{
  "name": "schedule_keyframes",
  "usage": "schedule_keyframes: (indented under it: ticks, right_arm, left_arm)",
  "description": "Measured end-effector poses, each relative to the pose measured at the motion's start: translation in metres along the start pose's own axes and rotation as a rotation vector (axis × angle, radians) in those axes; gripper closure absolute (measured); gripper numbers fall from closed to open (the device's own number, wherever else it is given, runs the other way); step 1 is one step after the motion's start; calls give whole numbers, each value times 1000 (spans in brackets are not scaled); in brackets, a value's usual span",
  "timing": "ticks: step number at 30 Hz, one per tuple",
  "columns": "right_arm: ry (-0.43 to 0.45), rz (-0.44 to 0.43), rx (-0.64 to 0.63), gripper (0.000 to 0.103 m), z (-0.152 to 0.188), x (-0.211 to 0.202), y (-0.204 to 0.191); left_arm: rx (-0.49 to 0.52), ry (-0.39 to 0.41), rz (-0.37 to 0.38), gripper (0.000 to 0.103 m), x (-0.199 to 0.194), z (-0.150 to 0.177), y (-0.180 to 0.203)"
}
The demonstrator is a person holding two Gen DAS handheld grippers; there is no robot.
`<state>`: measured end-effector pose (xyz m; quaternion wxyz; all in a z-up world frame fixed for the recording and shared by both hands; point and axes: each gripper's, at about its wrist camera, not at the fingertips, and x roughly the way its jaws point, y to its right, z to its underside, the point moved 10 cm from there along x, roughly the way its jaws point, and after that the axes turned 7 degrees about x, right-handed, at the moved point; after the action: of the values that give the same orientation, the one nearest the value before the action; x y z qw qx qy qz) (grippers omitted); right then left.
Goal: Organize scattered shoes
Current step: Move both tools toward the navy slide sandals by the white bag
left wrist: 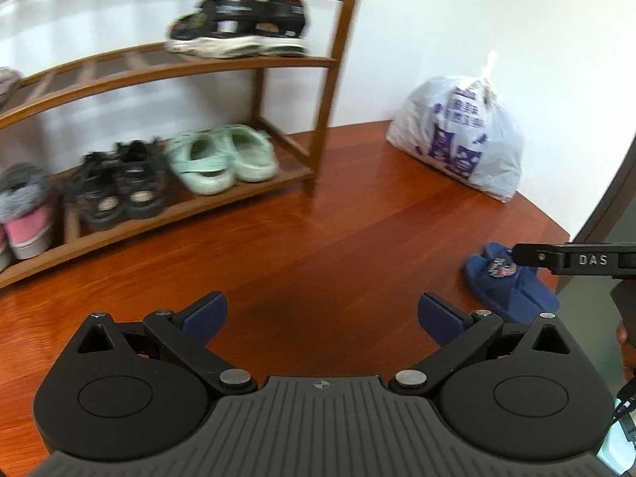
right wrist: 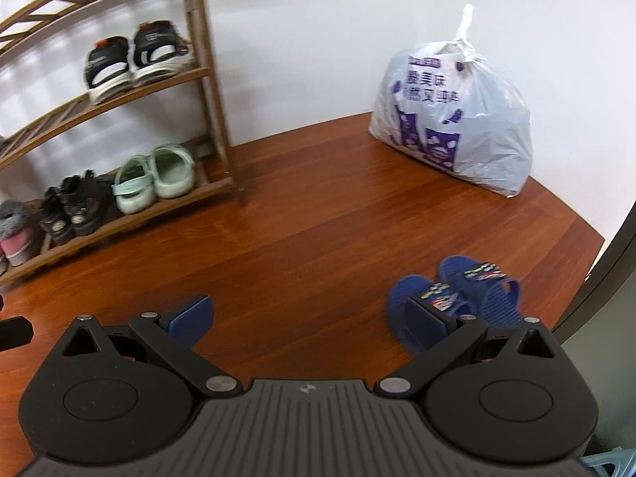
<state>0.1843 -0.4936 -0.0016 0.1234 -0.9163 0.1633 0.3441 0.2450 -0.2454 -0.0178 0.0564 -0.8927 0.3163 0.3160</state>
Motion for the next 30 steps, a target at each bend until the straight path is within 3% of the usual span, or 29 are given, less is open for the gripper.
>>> schedule_keyframes:
  ticks: [8, 18, 30]
  right_arm:
    - [-27, 15, 17, 1, -8, 14, 72]
    - [-50, 41, 12, 1, -15, 20, 162]
    - [-67, 87, 46, 1, -13, 24, 231]
  left_arm:
    - [19, -18, 63, 0, 45, -12, 75]
    - [11, -16, 78, 0, 97, -14, 153]
    - [69, -24, 108, 6, 154, -8, 223]
